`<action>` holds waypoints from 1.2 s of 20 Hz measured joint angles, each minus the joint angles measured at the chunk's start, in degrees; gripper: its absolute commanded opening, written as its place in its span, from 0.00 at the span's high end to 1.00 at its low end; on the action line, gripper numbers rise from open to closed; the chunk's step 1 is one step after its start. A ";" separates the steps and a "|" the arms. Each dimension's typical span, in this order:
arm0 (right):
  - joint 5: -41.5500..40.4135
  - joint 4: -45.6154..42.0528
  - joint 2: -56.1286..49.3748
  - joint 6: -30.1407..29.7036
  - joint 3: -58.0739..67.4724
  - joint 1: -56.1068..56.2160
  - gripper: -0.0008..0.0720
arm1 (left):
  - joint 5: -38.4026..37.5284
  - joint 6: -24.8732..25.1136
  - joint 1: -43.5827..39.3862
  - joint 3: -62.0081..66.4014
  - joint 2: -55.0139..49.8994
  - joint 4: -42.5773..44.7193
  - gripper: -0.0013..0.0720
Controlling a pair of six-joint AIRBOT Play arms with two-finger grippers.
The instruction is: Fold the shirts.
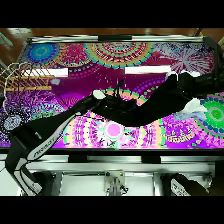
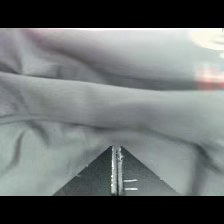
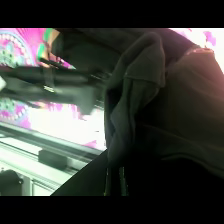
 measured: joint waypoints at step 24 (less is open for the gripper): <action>49.05 3.41 -34.49 0.46 -0.02 37.92 0.22 | -23.71 -8.17 54.23 -9.75 57.16 31.21 0.94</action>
